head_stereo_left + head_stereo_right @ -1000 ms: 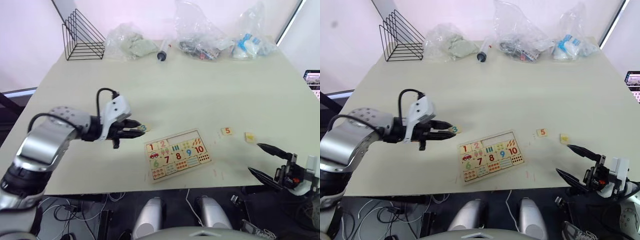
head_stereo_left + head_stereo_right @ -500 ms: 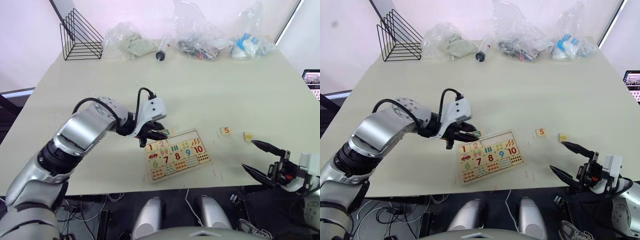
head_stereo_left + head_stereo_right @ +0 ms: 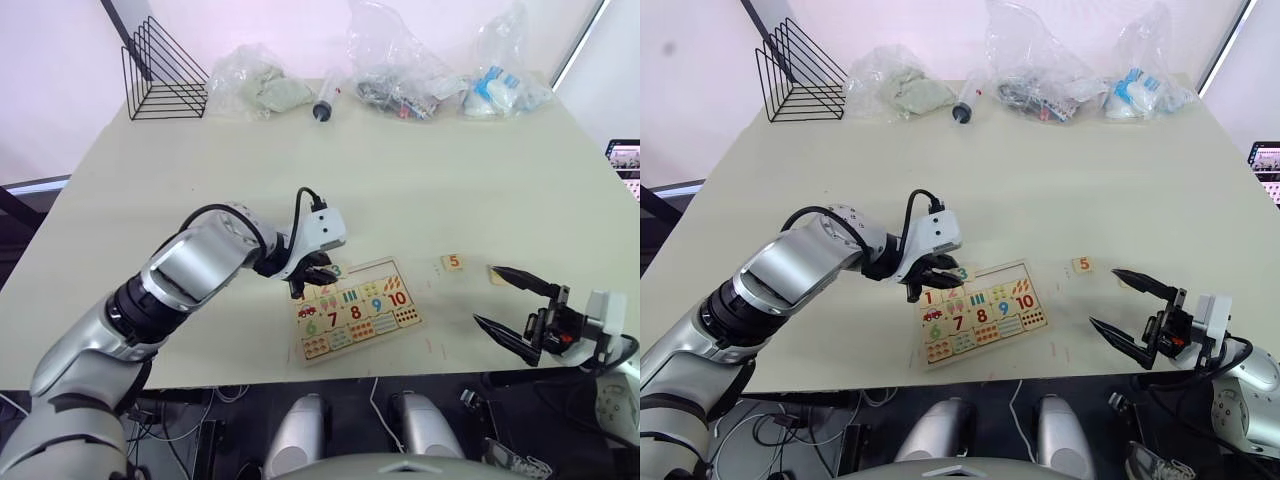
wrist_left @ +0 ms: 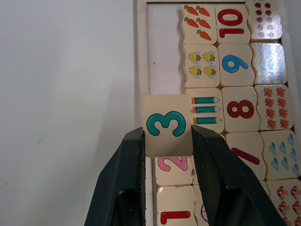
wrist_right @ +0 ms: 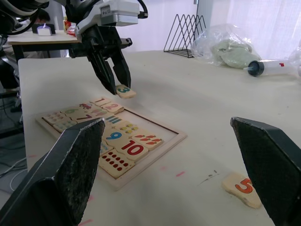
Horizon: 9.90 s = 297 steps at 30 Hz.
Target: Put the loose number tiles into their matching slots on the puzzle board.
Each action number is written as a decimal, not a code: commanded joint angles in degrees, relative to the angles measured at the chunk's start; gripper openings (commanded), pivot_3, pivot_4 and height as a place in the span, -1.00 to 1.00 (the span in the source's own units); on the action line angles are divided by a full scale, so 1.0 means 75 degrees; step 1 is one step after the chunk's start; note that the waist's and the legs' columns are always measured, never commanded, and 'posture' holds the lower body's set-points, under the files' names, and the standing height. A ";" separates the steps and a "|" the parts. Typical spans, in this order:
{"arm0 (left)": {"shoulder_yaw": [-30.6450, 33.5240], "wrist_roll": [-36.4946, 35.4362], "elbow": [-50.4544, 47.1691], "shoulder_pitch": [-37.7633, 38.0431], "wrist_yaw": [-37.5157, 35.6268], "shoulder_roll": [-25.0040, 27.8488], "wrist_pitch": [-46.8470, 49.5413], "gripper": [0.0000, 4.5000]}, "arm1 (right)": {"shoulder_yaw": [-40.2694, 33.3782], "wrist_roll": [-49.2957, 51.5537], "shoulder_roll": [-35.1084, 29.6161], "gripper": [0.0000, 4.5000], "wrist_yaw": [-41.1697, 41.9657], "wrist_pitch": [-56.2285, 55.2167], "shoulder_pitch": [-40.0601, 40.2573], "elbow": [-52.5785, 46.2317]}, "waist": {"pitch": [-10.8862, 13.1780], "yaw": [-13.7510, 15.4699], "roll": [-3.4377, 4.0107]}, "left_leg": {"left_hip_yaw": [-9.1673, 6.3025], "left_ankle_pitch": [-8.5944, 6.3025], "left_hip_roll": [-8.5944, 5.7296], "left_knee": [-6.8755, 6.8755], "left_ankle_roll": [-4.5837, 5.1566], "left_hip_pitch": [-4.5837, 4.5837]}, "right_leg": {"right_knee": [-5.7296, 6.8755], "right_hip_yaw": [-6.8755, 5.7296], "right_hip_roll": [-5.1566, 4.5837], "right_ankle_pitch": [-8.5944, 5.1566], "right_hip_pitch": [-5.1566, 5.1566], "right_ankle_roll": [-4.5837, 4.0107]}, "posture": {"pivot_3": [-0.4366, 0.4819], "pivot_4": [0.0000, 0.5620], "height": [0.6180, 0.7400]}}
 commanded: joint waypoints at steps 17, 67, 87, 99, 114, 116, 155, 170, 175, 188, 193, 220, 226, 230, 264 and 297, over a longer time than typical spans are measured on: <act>-0.0401 0.0267 0.0175 -0.0236 0.0002 -0.0387 -0.0061 -0.58 | -0.0419 -0.0016 -0.0424 1.00 -0.0045 -0.0018 0.0846 -0.0057 | 0.0000 0.0004 0.0000 | 0.0002 0.0000 -0.0001 0.0002 0.0000 0.0004 | 0.0011 0.0004 0.0000 0.0000 0.0000 0.0000 | -0.05 -0.47 1.00; -0.0873 0.1184 0.0912 -0.0287 -0.0471 -0.0767 -0.0643 -0.58 | -0.0512 -0.0091 -0.0196 1.00 0.0003 -0.0619 0.1199 0.0261 | 0.0000 0.0001 0.0000 | 0.0004 0.0000 -0.0001 0.0021 0.0000 0.0010 | 0.0033 0.0014 0.0001 -0.0001 0.0000 -0.0001 | -0.05 -0.47 1.00; -0.0885 0.1270 0.0929 -0.0223 -0.0553 -0.0770 -0.0772 0.27 | -0.0508 -0.0144 -0.0184 1.00 0.0001 -0.0771 0.1167 0.0371 | 0.0000 0.0001 0.0000 | 0.0003 -0.0001 -0.0001 0.0079 0.0002 0.0005 | 0.0079 0.0015 0.0002 -0.0004 0.0001 0.0002 | -0.05 -0.47 1.00; -0.0238 0.0906 0.0946 -0.0440 -0.1037 -0.0533 -0.1014 0.95 | -0.0435 -0.0199 -0.0146 1.00 -0.0029 -0.0827 0.1034 0.0455 | 0.0000 -0.0002 -0.0001 | 0.0003 -0.0001 0.0000 0.0081 0.0002 0.0004 | 0.0080 0.0016 0.0002 -0.0005 0.0000 0.0002 | -0.05 -0.47 1.00; 0.1088 0.0688 0.2594 -0.0011 -0.1390 -0.0587 -0.2858 0.95 | -0.0455 -0.0191 -0.0151 1.00 -0.0016 -0.0802 0.1032 0.0416 | 0.0000 -0.0003 -0.0001 | 0.0004 -0.0001 0.0001 0.0082 0.0002 0.0005 | 0.0082 0.0015 0.0004 -0.0005 0.0000 0.0002 | -0.05 -0.47 1.00; 0.1209 0.0766 0.2889 0.0127 -0.1397 -0.0564 -0.3326 0.95 | -0.0447 -0.0194 -0.0148 1.00 -0.0027 -0.0796 0.1039 0.0391 | 0.0000 -0.0002 0.0000 | 0.0003 -0.0001 0.0001 0.0083 0.0002 0.0004 | 0.0083 0.0015 0.0004 -0.0005 -0.0001 0.0002 | -0.05 -0.47 1.00; 0.1601 0.1287 0.4474 0.0930 -0.3071 -0.1247 -0.5948 -0.99 | -0.0490 -0.0171 -0.0162 1.00 -0.0330 -0.0780 0.1365 -0.0035 | 0.0000 0.0008 -0.0001 | 0.0014 -0.0002 0.0004 0.0094 0.0003 -0.0001 | 0.0084 0.0012 0.0003 -0.0004 0.0000 0.0002 | -0.05 -0.47 1.00; 0.1555 0.1382 0.4372 0.0983 -0.3233 -0.1261 -0.5971 -0.99 | -0.0461 -0.0175 -0.0168 1.00 -0.0348 -0.0769 0.1304 -0.0021 | 0.0000 0.0008 -0.0001 | 0.0013 -0.0002 0.0004 0.0094 0.0003 -0.0001 | 0.0084 0.0012 0.0003 -0.0004 0.0000 0.0002 | -0.05 -0.47 1.00; 0.1548 0.1394 0.4375 0.0970 -0.3205 -0.1311 -0.5971 -0.99 | -0.0454 -0.0181 -0.0171 1.00 -0.0359 -0.0756 0.1314 -0.0044 | 0.0000 0.0011 -0.0001 | 0.0012 -0.0002 0.0004 0.0094 0.0003 -0.0001 | 0.0085 0.0012 0.0003 -0.0004 0.0000 0.0002 | -0.05 -0.47 1.00; 0.1513 0.1448 0.4323 0.1011 -0.3294 -0.1355 -0.5983 -0.99 | -0.0436 -0.0186 -0.0167 1.00 -0.0376 -0.0736 0.1343 -0.0102 | 0.0000 0.0008 -0.0001 | 0.0012 -0.0002 0.0004 0.0094 0.0003 -0.0001 | 0.0084 0.0012 0.0003 -0.0004 0.0000 0.0002 | -0.05 -0.47 1.00; 0.1654 0.1358 0.4295 0.1007 -0.3314 -0.1319 -0.5989 -0.99 | -0.0453 -0.0164 -0.0177 1.00 -0.0358 -0.0729 0.1345 -0.0102 | 0.0000 0.0008 -0.0001 | 0.0011 -0.0002 0.0005 0.0094 0.0003 -0.0001 | 0.0085 0.0012 0.0003 -0.0004 0.0000 0.0002 | -0.05 -0.47 1.00; 0.5949 -0.1246 0.2320 0.4821 -0.0838 -0.1225 -0.5187 -0.99 | -0.0914 -0.0266 -0.0609 1.00 -0.0915 -0.0139 0.0898 0.0481 | -0.0001 0.0045 0.0000 | -0.0008 -0.0003 0.0017 0.0081 0.0003 0.0005 | 0.0083 0.0003 -0.0040 -0.0003 -0.0005 0.0001 | -0.05 -0.47 1.00; 0.6643 -0.1320 0.2076 0.5970 -0.0392 -0.1348 -0.5755 -0.99 | -0.1217 -0.0358 -0.0666 1.00 -0.1387 0.0073 0.0805 0.0880 | -0.0001 0.0035 0.0000 | -0.0004 -0.0004 0.0015 0.0080 0.0003 0.0006 | 0.0077 0.0002 -0.0048 -0.0016 -0.0002 -0.0021 | -0.05 -0.47 1.00; 0.7089 -0.1319 0.1702 0.7123 -0.0195 -0.1637 -0.6508 -0.43 | -0.1436 -0.0372 -0.0709 1.00 -0.1669 0.0203 0.0720 0.1155 | -0.0002 0.0027 -0.0001 | -0.0002 -0.0005 0.0017 0.0071 0.0003 0.0007 | 0.0071 0.0006 -0.0060 -0.0020 -0.0005 -0.0028 | -0.05 -0.47 1.00; 0.7335 -0.1577 0.2031 0.8159 -0.0186 -0.1614 -0.7822 0.95 | -0.1601 -0.0534 -0.0621 1.00 -0.1347 -0.0172 0.1125 0.1547 | -0.0005 0.0035 -0.0005 | 0.0008 -0.0007 0.0015 0.0064 0.0008 0.0006 | 0.0048 0.0006 -0.0058 -0.0023 0.0001 -0.0029 | -0.05 -0.47 1.00; 0.7308 -0.1619 0.1944 0.8346 -0.0498 -0.1354 -0.7951 0.95 | -0.1412 -0.0724 -0.0560 1.00 -0.0993 -0.0471 0.0663 0.1772 | -0.0005 0.0025 -0.0004 | 0.0007 -0.0008 0.0016 0.0040 0.0008 0.0006 | 0.0023 0.0004 -0.0080 -0.0022 0.0001 -0.0029 | -0.05 -0.47 1.00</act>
